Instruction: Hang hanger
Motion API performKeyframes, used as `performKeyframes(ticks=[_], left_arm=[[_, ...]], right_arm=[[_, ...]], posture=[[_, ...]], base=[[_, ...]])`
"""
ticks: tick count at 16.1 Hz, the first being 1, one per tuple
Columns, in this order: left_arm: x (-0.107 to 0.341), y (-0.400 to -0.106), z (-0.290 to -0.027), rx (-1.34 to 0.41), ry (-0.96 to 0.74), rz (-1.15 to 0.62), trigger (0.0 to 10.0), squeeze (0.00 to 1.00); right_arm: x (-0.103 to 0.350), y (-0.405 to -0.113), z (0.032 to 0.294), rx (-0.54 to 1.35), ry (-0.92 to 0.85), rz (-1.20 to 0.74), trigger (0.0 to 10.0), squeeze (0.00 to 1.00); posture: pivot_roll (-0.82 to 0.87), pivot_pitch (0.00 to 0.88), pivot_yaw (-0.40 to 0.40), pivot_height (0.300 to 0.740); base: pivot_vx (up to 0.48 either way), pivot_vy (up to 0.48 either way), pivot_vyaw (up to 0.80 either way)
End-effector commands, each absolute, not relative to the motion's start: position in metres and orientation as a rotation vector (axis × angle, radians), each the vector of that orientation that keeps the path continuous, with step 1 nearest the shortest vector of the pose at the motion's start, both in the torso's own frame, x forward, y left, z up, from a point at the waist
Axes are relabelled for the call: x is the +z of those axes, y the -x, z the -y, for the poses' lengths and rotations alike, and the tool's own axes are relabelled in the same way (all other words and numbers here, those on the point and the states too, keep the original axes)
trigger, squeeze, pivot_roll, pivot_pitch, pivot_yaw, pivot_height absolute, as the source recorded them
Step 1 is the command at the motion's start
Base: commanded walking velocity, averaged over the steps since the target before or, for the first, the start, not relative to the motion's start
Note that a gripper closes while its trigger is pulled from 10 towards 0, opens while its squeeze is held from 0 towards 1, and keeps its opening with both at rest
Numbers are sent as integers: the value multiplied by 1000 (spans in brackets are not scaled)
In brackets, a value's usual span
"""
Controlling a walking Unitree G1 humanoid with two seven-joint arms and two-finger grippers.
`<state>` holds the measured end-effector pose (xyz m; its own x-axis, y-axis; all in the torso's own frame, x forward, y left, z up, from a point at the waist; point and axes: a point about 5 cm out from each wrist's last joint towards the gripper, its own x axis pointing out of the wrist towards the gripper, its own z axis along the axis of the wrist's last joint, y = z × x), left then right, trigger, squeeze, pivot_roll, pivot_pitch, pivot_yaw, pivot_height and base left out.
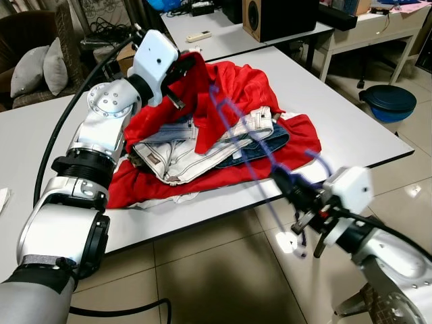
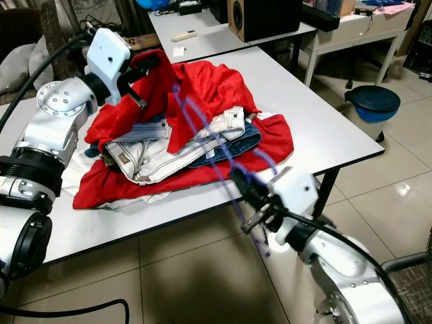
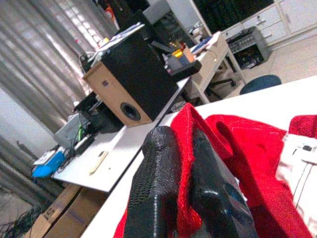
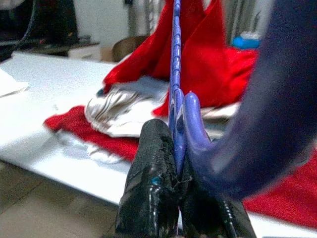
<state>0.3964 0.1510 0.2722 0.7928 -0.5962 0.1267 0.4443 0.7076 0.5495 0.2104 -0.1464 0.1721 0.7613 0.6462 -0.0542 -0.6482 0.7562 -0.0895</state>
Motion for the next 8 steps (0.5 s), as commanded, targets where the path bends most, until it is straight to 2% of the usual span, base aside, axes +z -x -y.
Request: performKeyframes(ticks=[1,3,5,8], left_arm=[[287,-393,-150,-601,-493,362,0,0],[299,-388,-146,-639,-436,408,0,0],[308,-381,-140,-711,-402,440,0,0],[308,-378,-138,-743,-424,431,0,0]], right_arm=[[169,-213,139,755,103,-48,10000,0],[164,-220,135,757,109,-96,10000,0],[155,-243,135,675,117,-161,10000,0],[158,-265,136,563,73,-167,10000,0]], posture=[[-160,0,158,740],[-160,0,157,740],[-159,0,157,740],[-151,0,148,740]], base=[[0,0,0],[0,0,0],[0,0,0],[0,0,0]])
